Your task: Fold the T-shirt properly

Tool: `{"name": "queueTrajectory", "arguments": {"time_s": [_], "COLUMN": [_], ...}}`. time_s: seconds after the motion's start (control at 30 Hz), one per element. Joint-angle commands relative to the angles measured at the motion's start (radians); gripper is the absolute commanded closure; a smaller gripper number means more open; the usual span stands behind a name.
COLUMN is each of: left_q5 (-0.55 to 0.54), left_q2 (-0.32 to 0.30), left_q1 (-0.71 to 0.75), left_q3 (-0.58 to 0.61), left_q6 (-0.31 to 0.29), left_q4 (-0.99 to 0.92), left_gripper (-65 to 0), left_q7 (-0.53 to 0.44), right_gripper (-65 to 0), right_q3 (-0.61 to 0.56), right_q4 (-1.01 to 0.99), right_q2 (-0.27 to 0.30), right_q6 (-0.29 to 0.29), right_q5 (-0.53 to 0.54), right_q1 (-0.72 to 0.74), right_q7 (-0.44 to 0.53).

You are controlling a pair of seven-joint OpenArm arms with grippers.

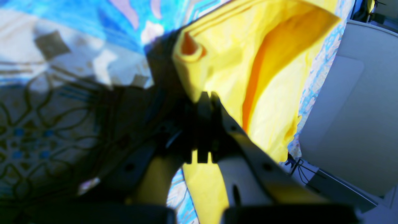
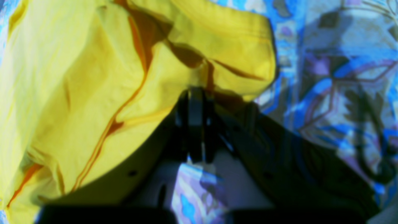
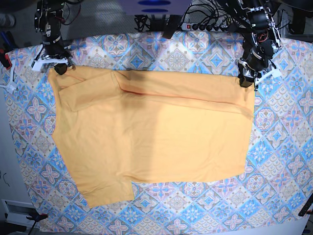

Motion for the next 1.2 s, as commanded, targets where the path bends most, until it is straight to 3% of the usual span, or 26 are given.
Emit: {"name": "queueTrajectory", "arguments": {"time_s": [0.0,0.2,0.5,1.0,1.17], "left_q5": [-0.013,-0.015,-0.011,-0.011,-0.010], "left_q2": [-0.008,-0.008,-0.007,-0.011,-0.008], "left_q1": [0.002,0.019,0.019,0.018,0.013], "left_q3": [-0.002,-0.001,-0.001,-0.001,-0.001], "left_q6": [-0.013,-0.013,-0.013,-0.013,-0.013], "left_q4": [0.016,0.032,0.032,0.032,0.032], "left_gripper": [0.0,0.0,0.0,0.0,0.0], "left_q7": [0.006,0.006,0.006,0.006,0.006], "right_gripper": [0.0,-1.1,-18.5,-18.8,-18.7], "right_q3": [0.006,0.044,0.129,0.120,0.120], "right_q4": [0.034,0.083,0.074,-0.075,-0.074], "right_q2": [0.013,0.013,0.009,0.009,0.006], "right_q6": [0.011,0.011,0.011,0.011,0.011], "right_q5": [0.004,-0.001,-0.001,0.004,0.004], "right_q1": [-0.013,-0.042,-0.079,-0.011,0.029], "right_q7": [0.016,0.016,0.010,0.007,-0.053]}}
